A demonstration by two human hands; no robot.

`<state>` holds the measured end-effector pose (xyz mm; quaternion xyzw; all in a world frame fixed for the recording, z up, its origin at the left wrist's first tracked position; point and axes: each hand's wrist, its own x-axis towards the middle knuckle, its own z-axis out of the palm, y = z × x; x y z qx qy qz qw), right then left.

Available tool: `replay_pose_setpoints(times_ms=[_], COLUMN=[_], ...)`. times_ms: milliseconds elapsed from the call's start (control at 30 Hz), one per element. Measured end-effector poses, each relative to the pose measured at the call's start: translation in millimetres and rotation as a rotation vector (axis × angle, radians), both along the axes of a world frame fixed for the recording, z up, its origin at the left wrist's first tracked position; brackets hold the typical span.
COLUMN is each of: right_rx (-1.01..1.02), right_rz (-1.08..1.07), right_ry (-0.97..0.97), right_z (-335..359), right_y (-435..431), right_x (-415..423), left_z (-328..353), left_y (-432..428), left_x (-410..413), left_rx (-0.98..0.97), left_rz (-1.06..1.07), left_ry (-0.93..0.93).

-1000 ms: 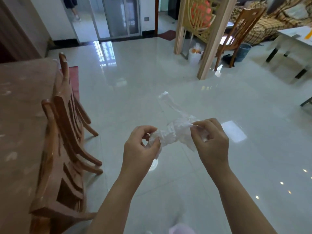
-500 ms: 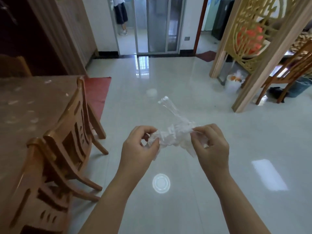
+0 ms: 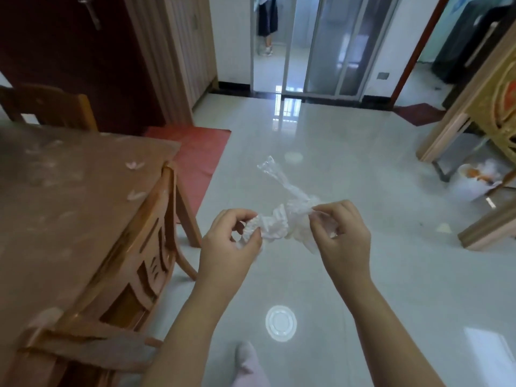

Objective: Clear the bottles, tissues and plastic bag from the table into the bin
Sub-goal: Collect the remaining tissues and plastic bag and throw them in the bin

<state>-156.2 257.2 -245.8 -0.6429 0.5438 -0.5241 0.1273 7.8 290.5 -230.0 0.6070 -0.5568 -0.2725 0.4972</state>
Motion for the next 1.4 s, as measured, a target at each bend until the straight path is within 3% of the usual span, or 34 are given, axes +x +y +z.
replay_pose_setpoints(times_ms=[267,933,1167,1400], right_rx=[-0.03,-0.082,-0.07,-0.109], right_rz=[0.064,0.268,0.373,0.485], right_ry=[-0.018,0.001,0.01,0.04], right_z=[16,13,2,0], right_y=[-161,-565,-667,-781], right_x=[57,102,168,281], left_z=[12,12,5,-10], left_y=[-148,-518,-605,-703], left_x=[50,82,136,243], left_rx=[0.004,-0.014,0.003,-0.022], left_rz=[0.075,0.251,0.384,0.525], left_ry=[0.017,-0.003,0.069,0.107])
